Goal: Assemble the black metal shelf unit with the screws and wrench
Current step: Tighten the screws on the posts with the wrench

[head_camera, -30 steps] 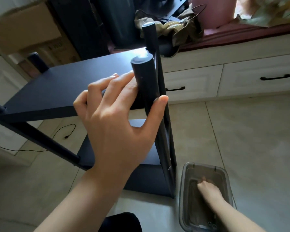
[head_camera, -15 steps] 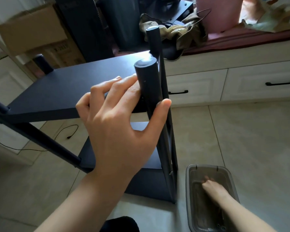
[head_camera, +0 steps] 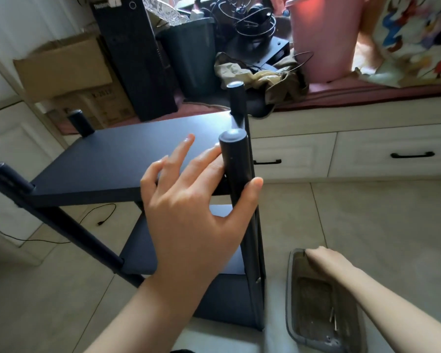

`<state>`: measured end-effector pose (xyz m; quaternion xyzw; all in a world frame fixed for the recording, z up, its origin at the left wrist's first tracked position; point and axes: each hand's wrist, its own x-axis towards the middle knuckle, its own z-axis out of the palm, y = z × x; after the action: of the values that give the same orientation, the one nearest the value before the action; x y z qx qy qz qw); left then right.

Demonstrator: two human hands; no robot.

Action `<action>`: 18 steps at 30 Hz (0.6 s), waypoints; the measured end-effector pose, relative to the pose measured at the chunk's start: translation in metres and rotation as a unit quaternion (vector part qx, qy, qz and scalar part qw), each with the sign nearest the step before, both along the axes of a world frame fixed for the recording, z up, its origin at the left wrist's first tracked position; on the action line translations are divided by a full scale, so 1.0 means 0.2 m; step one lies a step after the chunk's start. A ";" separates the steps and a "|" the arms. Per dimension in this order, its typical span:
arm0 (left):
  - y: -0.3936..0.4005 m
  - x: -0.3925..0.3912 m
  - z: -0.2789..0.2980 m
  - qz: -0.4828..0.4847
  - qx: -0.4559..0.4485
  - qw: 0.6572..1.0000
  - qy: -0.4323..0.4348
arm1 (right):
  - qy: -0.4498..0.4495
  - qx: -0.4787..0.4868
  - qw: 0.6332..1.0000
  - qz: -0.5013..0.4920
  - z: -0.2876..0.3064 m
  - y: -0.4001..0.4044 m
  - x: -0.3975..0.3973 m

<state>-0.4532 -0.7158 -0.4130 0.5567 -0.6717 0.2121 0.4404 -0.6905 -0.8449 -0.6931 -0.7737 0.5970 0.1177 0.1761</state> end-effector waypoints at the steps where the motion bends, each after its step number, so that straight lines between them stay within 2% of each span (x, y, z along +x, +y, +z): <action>1: 0.00 0.00 0.00 0.000 0.003 1.000 -0.002 | -0.046 -0.015 0.999 -0.024 0.08 -0.01 0.03; 3: 0.00 0.00 0.01 0.001 0.011 1.000 -0.007 | -0.184 -0.054 0.978 -0.084 0.24 0.00 0.11; 5: 0.00 0.00 0.02 -0.002 0.026 1.000 -0.006 | -0.341 -0.080 0.925 -0.147 0.41 0.04 0.22; 7: 0.01 0.00 0.04 -0.006 0.049 0.999 -0.002 | -0.442 -0.059 0.879 -0.172 0.55 0.13 0.32; 9: 0.02 0.01 0.05 -0.006 0.072 0.997 -0.003 | -0.506 -0.043 0.839 -0.197 0.63 0.22 0.41; 12: 0.04 0.00 0.09 -0.006 0.106 0.994 0.003 | -0.611 -0.038 0.748 -0.254 0.72 0.34 0.47; 15: 0.07 -0.01 0.13 -0.004 0.155 0.988 0.017 | -0.700 0.043 0.668 -0.249 0.81 0.42 0.54; 16: 0.06 -0.02 0.14 -0.004 0.170 0.985 0.026 | -0.711 0.076 0.658 -0.235 0.82 0.44 0.56; 18: 0.06 -0.04 0.18 -0.005 0.197 0.978 0.062 | -0.701 0.099 0.670 -0.221 0.85 0.46 0.60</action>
<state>-0.4613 -0.7036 -0.3779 0.6412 -0.6742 0.0387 0.3643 -0.5712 -0.7534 -0.5223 -0.4518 0.4360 -0.4437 0.6394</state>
